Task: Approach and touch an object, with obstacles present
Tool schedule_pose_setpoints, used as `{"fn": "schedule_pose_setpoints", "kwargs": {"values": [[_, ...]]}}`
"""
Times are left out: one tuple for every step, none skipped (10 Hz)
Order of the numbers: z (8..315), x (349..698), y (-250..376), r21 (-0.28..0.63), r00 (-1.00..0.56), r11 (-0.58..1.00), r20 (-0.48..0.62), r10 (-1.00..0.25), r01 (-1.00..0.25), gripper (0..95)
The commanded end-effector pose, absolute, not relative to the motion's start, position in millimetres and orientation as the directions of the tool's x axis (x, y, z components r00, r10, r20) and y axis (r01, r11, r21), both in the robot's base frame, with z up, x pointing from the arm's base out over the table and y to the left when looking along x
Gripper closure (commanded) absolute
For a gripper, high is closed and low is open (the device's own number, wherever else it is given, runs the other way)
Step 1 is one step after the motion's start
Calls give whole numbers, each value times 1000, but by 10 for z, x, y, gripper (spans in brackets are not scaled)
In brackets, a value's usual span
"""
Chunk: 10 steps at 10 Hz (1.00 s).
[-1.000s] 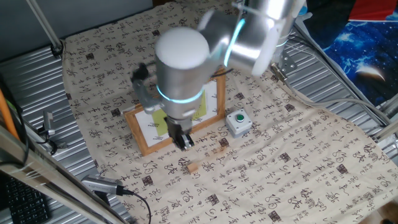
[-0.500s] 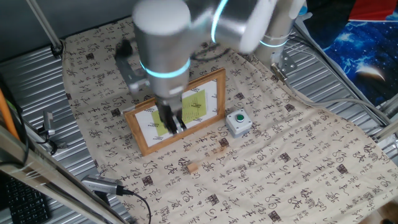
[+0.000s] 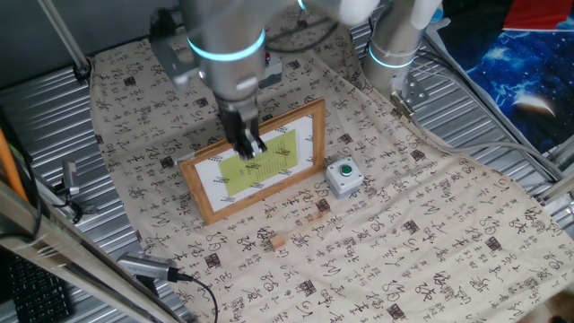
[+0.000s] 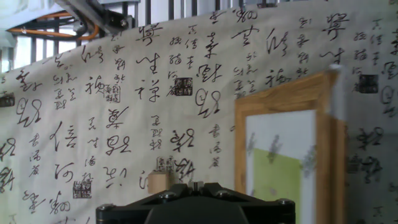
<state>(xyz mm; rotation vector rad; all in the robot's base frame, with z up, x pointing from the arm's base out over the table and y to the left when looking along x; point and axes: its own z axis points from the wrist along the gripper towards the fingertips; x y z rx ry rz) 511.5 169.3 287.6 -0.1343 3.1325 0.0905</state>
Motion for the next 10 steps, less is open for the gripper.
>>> {"fn": "schedule_pose_setpoints", "kwargs": {"values": [[2902,5096,1600,56,-995,993,-8,-101,-101,950],[2926,5088,1488,59,-993,992,-8,-115,-115,950],[2929,5084,1434,60,-993,991,-9,-122,-122,950],[2915,5082,1334,62,-991,989,-10,-137,-137,950],[2884,5083,1277,65,-989,987,-15,-145,-146,950],[2872,5090,1269,65,-989,987,-14,-149,-149,950],[2830,5127,1244,62,-987,985,-19,-160,-161,950],[2817,5140,1236,64,-987,985,-18,-161,-162,950],[2818,5144,1238,64,-987,985,-17,-162,-163,950],[2821,5149,1240,64,-987,985,-17,-162,-163,950]]}}
